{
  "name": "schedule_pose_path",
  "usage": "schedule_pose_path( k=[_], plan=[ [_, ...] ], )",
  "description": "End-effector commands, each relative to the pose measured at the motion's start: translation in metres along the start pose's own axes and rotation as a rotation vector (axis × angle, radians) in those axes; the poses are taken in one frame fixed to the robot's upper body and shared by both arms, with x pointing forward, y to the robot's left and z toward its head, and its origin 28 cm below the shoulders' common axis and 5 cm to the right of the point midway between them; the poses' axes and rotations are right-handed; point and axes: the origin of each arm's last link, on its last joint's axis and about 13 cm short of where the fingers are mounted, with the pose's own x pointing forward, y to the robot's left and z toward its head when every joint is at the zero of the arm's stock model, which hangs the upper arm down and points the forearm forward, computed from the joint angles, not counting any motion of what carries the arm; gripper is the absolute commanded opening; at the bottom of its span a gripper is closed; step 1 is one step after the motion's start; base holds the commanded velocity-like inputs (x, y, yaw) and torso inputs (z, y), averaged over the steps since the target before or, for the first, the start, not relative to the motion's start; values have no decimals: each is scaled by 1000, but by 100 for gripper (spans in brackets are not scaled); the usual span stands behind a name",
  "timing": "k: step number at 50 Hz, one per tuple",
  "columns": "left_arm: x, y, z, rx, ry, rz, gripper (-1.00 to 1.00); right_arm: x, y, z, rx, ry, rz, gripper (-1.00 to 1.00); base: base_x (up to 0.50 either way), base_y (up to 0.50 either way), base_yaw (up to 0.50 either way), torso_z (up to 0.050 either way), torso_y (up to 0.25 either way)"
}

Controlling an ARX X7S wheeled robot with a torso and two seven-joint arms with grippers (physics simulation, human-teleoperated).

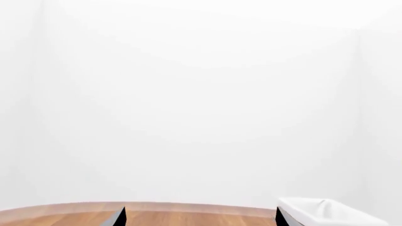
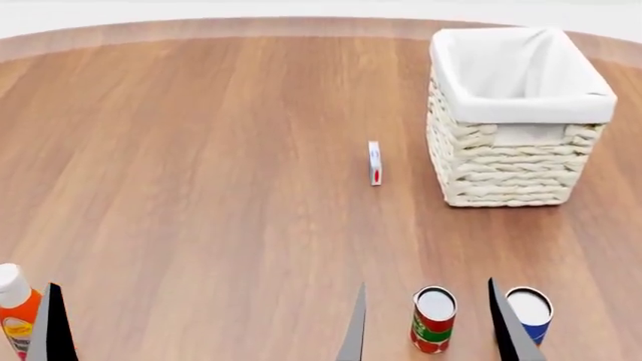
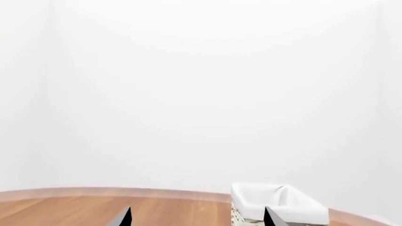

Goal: Pick up the cream cheese box, and put it in the basket.

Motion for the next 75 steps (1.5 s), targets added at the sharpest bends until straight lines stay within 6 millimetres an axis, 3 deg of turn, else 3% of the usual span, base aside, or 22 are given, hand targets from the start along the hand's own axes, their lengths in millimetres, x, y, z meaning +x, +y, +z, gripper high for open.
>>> schedule_pose_path(
  k=[1,75],
  plan=[
    [0,0,0,1,0,0,100,0,0,1,-1,-3,-1,100,188,0,0,0,0],
    [0,-1,-2,1,3,-4,100,0,1,-3,8,5,12,100,192,0,0,0,0]
  ],
)
